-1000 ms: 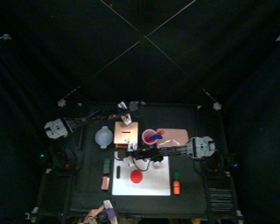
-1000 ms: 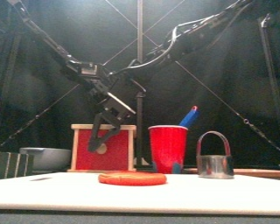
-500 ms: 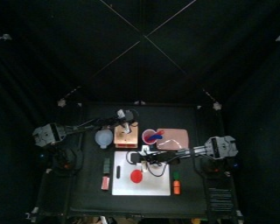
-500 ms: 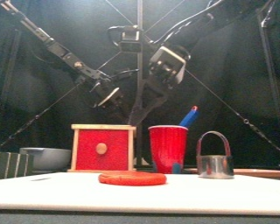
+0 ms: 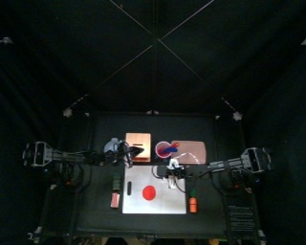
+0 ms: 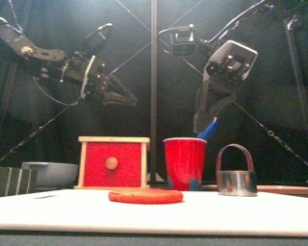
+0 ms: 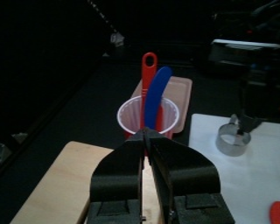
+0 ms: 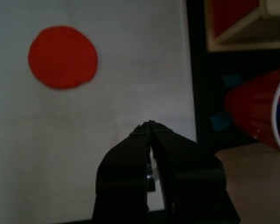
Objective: Get the cutter from the drawer then cut the dough then place the extra dough in the bowl
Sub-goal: Cut the dough
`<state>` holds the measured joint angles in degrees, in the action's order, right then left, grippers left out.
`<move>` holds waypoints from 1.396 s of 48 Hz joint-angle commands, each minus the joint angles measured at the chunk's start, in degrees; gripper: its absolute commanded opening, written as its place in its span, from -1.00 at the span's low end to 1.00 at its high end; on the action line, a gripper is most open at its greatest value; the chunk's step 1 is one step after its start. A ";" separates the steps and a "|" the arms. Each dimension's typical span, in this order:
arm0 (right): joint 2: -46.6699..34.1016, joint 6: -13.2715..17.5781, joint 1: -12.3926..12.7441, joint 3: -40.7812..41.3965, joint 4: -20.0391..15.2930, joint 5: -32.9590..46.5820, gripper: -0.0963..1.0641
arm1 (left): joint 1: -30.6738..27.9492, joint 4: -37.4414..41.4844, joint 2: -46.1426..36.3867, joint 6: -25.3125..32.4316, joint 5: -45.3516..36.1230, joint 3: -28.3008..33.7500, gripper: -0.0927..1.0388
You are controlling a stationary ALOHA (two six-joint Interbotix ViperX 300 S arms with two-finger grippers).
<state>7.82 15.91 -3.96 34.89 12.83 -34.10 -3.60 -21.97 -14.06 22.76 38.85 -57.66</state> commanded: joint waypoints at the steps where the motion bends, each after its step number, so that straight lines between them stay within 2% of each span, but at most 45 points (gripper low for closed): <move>1: 1.85 -0.18 -0.18 -0.09 -1.76 -1.67 0.39 | 3.16 0.09 -0.53 -0.09 1.23 0.35 0.01; 7: 1.85 -0.26 -0.18 0.35 -2.02 -2.29 0.54 | 5.63 0.26 -0.62 0.00 1.49 0.18 0.01; 27: -0.09 -0.26 0.18 3.78 -0.26 1.41 0.51 | 9.58 -0.53 -0.79 -0.44 2.02 -2.02 0.00; 37: -1.76 -0.26 0.18 4.31 2.02 1.67 0.24 | 10.11 -1.76 -0.79 -1.67 3.52 -2.81 0.00; 46: -1.41 0.00 -0.53 2.02 1.32 -0.44 -0.06 | 10.28 -3.96 -0.70 -1.67 3.52 -3.69 0.00; 52: -1.41 0.00 -1.49 -0.53 0.88 -3.60 -0.08 | 10.28 -5.01 -0.70 -1.67 3.52 -3.96 0.00; 60: -2.20 0.97 -3.25 -4.83 -0.62 -3.87 -0.08 | 10.72 -5.01 -0.26 -1.58 3.43 -4.22 0.00; 67: -5.45 1.23 -4.39 -9.40 -3.78 -3.78 -0.07 | 11.16 -5.01 0.00 -1.58 2.99 -4.57 0.00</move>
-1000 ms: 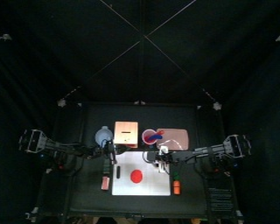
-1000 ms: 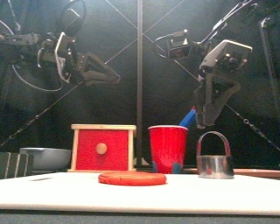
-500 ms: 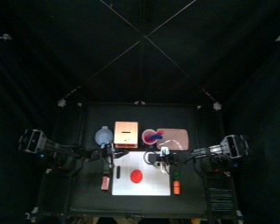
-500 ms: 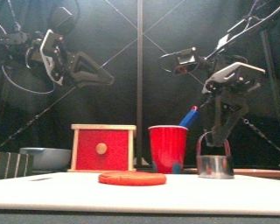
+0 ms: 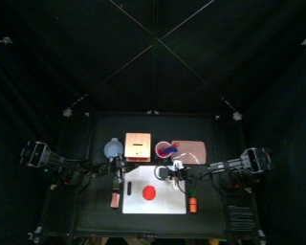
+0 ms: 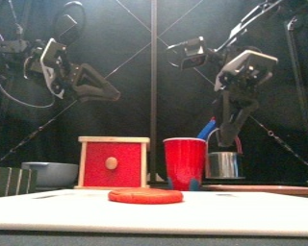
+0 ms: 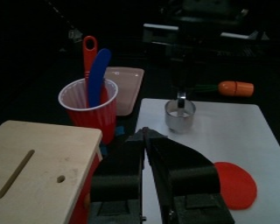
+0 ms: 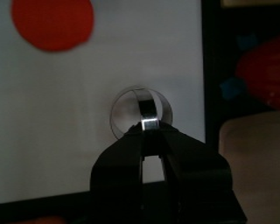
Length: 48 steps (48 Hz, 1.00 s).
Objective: Get the cutter from the drawer then cut the dough then place the extra dough in the bowl
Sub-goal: Cut the dough
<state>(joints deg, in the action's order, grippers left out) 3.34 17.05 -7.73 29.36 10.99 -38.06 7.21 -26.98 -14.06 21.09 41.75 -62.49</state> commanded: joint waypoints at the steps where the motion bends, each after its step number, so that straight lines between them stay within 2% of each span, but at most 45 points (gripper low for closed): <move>1: -1.49 0.09 -0.88 -4.39 -2.37 0.18 -0.07 | 0.44 0.00 0.09 0.00 0.09 0.09 0.00; 9: -6.94 0.09 -1.85 -9.32 -4.31 0.09 -0.07 | 0.44 -0.09 0.09 0.18 0.09 -1.05 -0.01; 22: -12.83 0.09 -2.72 -16.52 -3.08 -0.79 -0.06 | 0.18 -0.09 0.00 0.18 0.09 -2.37 -0.01; 48: -16.35 0.09 -3.69 -19.95 -3.25 -2.37 -0.06 | 0.09 -0.70 0.09 0.09 -0.18 -2.99 -0.01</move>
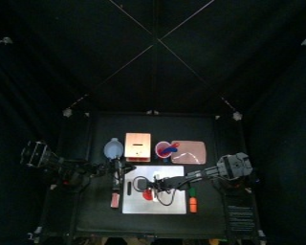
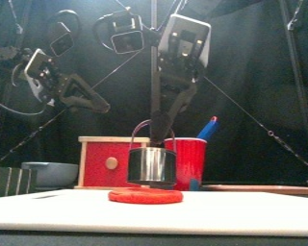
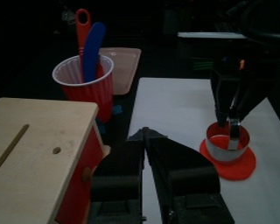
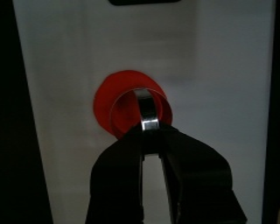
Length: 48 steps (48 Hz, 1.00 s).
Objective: Get the cutter from the drawer then cut the dough then place the extra dough in the bowl
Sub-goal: Cut the dough
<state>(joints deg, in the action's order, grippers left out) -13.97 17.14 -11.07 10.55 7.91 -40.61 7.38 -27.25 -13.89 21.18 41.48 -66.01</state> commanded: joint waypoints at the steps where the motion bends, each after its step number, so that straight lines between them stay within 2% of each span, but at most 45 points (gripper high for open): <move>1: 0.88 0.09 -0.44 -1.23 0.00 0.18 -0.06 | -0.09 -0.53 -0.09 0.00 0.00 0.53 -0.01; 41: -0.88 0.00 -0.18 -2.55 0.26 0.53 -0.06 | -0.09 -1.85 0.18 0.00 -0.35 0.53 -0.01; 48: -0.88 0.09 -0.18 -2.02 0.79 0.18 0.00 | 0.09 -1.85 0.44 -0.09 -0.35 0.53 -0.01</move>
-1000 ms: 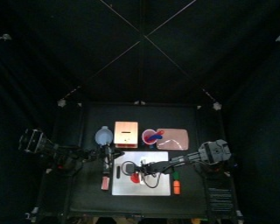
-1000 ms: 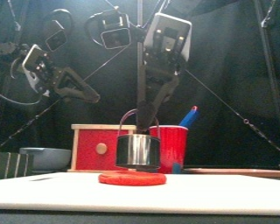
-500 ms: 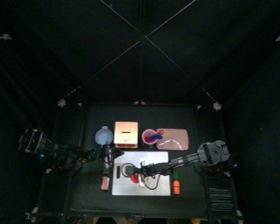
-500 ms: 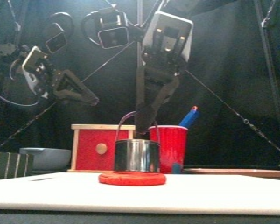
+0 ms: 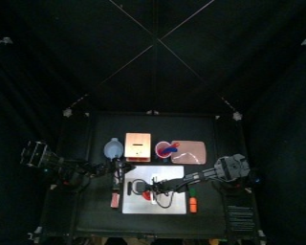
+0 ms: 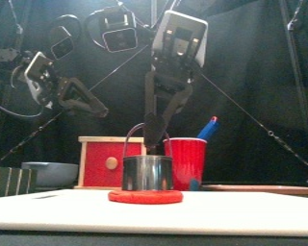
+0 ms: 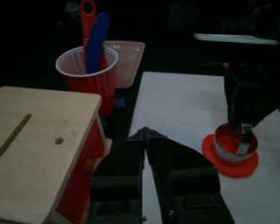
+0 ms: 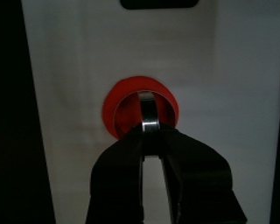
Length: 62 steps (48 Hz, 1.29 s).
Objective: Get the cutter from the drawer then cut the dough then place the extra dough in the bowl
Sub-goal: Cut the dough
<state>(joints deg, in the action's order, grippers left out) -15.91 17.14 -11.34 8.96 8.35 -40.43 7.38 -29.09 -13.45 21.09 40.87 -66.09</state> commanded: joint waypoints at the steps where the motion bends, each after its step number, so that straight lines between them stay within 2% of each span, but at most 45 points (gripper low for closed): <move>1: 1.05 0.09 0.00 -0.35 0.44 0.00 0.03 | 0.18 0.00 0.00 0.00 0.26 0.62 -0.01; 9: 1.58 0.09 0.09 -0.26 0.62 -0.26 0.35 | 0.35 0.00 0.00 0.00 0.26 0.70 -0.01; 16: 2.46 -0.09 0.00 -0.35 0.70 -0.79 0.51 | 0.44 0.00 0.00 0.09 0.26 0.88 -0.01; 26: 6.15 -0.09 -0.18 1.23 1.58 -0.62 0.52 | 0.88 0.09 0.09 0.09 0.26 2.02 0.00; 34: 13.01 -0.18 -0.70 6.86 2.72 2.81 0.52 | 2.55 1.67 0.18 0.26 0.26 3.08 0.01; 41: 20.30 -0.35 0.00 18.02 3.43 16.00 0.52 | 5.19 1.76 0.35 0.18 0.35 5.36 0.02; 45: 24.08 -0.35 1.32 24.79 3.52 25.05 0.52 | 6.77 1.85 1.23 0.44 1.05 7.29 0.06; 52: 28.56 -1.23 2.99 36.56 4.04 46.67 0.52 | 8.61 3.08 5.80 0.79 2.20 10.20 0.23; 57: 28.21 -1.49 5.01 42.80 7.73 59.41 0.52 | 9.40 2.99 9.93 0.44 4.22 11.34 0.40; 62: 25.14 -1.85 5.98 44.65 10.46 68.64 0.52 | 11.16 1.67 13.01 0.09 8.26 12.74 0.55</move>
<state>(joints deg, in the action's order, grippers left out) 10.46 15.29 -6.15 53.09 17.23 20.83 17.23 -26.63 -2.02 21.36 45.79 -55.46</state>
